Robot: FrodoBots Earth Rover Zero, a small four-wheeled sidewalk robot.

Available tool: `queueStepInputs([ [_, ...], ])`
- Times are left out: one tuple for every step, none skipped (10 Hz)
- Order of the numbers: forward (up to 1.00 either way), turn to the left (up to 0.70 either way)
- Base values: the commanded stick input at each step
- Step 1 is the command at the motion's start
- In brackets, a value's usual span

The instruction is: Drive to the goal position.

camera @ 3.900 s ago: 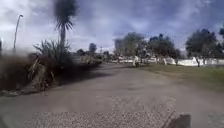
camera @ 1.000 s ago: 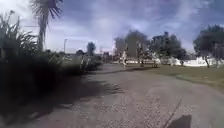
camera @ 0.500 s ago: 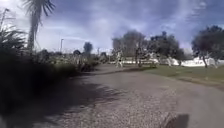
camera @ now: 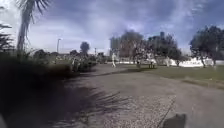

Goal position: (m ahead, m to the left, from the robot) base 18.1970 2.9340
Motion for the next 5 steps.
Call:
queueStepInputs([
  [0.7,-0.08],
  [0.7,-0.04],
  [0.7,-0.08],
  [0.7,-0.16],
  [0.7,-0.22],
])
